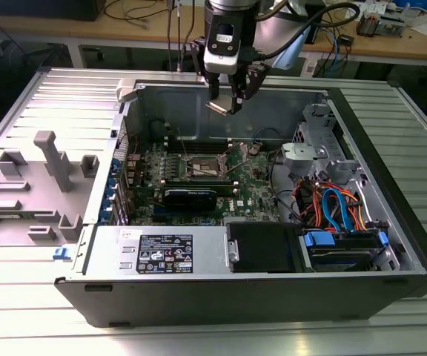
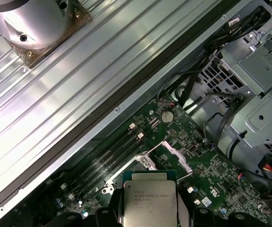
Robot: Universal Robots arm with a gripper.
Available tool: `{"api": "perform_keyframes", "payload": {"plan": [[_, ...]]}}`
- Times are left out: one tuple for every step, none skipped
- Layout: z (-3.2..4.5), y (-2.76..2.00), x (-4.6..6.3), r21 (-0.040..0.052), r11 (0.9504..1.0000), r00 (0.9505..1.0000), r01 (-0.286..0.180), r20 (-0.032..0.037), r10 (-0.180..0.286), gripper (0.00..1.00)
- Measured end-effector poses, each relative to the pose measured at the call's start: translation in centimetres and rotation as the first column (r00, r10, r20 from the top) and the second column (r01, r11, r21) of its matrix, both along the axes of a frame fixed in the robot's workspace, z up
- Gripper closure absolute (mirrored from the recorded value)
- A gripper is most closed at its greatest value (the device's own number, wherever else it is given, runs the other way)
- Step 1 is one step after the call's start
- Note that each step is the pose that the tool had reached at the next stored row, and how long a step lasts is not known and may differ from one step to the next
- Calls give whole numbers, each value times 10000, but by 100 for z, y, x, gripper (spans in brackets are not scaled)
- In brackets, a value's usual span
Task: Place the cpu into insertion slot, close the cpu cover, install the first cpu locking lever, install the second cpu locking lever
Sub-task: 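Place the cpu into insertion slot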
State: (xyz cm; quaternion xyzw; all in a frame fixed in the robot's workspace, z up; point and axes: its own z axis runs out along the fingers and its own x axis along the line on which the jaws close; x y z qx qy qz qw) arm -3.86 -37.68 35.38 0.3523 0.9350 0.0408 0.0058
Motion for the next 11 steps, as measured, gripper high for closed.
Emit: {"api": "perform_keyframes", "payload": {"plan": [[0, 0, 0, 0, 10000, 10000, 0, 0, 0, 46], [0, 0, 0, 0, 10000, 10000, 1, 0, -1, 46], [0, 0, 0, 0, 10000, 10000, 17, 0, -17, 46], [0, 0, 0, 0, 10000, 10000, 36, 0, -36, 46], [0, 0, 0, 0, 10000, 10000, 37, 0, -37, 46], [0, 0, 0, 0, 10000, 10000, 37, 0, -37, 46], [0, 0, 0, 0, 10000, 10000, 37, 0, -37, 46], [0, 0, 0, 0, 10000, 10000, 38, 0, -38, 46], [0, 0, 0, -1, 10000, 10000, 38, 0, -38, 46], [0, 0, 0, 0, 10000, 10000, 39, 0, -39, 46], [0, 0, 0, 0, 10000, 10000, 39, 0, -39, 46]]}}
